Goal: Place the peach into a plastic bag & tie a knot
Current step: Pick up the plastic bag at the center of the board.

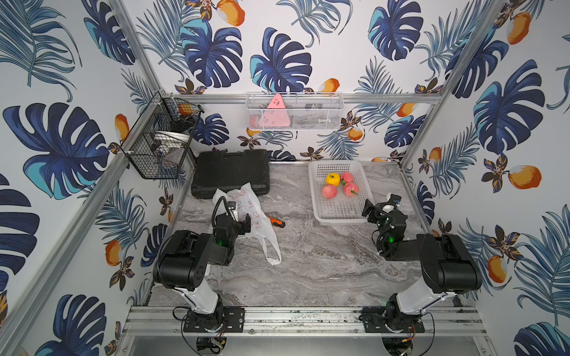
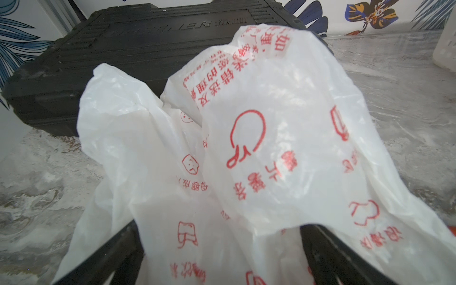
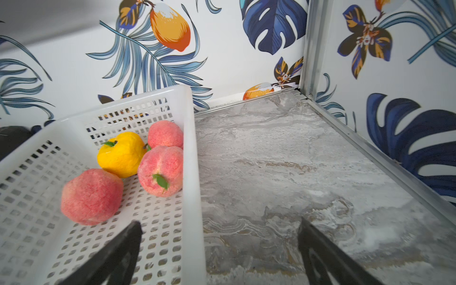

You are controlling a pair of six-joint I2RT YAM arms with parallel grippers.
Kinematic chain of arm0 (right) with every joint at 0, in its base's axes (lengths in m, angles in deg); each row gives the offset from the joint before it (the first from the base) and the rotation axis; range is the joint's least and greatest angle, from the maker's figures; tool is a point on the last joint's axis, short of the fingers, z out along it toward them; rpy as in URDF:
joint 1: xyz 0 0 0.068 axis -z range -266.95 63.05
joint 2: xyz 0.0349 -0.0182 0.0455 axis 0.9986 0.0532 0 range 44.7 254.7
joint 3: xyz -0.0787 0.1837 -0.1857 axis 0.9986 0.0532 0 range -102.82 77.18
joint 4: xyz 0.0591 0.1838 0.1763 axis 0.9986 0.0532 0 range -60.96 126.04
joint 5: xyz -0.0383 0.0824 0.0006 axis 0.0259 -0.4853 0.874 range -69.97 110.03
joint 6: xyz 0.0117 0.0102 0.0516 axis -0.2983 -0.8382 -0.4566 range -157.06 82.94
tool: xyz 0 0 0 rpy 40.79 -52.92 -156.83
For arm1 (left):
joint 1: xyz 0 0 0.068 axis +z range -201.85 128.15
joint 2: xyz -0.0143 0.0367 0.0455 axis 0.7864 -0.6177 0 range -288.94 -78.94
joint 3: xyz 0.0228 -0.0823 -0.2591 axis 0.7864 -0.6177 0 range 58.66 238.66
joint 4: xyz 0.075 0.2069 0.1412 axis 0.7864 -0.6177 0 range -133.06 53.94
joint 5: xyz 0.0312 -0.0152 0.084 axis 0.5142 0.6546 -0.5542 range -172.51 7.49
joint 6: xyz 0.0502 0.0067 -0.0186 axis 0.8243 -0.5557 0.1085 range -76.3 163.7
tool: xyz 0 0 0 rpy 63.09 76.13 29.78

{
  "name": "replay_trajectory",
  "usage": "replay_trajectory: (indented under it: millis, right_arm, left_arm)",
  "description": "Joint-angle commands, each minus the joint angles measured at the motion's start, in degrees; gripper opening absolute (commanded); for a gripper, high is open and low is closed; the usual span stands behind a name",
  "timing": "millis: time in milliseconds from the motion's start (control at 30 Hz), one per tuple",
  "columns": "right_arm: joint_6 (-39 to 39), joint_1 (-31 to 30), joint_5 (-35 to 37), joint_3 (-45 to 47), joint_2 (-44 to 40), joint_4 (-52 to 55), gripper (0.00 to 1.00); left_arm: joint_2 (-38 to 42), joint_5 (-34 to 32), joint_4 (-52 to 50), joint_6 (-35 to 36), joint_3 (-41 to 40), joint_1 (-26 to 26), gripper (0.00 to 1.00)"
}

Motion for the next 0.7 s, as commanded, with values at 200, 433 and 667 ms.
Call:
replay_trajectory:
  millis: [200,433,667]
  right_arm:
    - [-2.1,-8.0,16.8,-7.6,-17.2,33.8,0.99]
    - [-14.0,-11.7,15.8,-22.3,-19.2,64.1,0.99]
    - [-33.5,-8.4,-2.1,-27.6,-19.9,75.9,1.0]
  left_arm:
    - [14.3,-12.2,-9.2,5.8,1.4,-8.4,0.99]
    - [24.6,-18.8,-22.5,-1.8,5.5,-12.6,0.99]
    - [33.6,-19.4,-45.7,-13.4,15.0,-14.2,0.99]
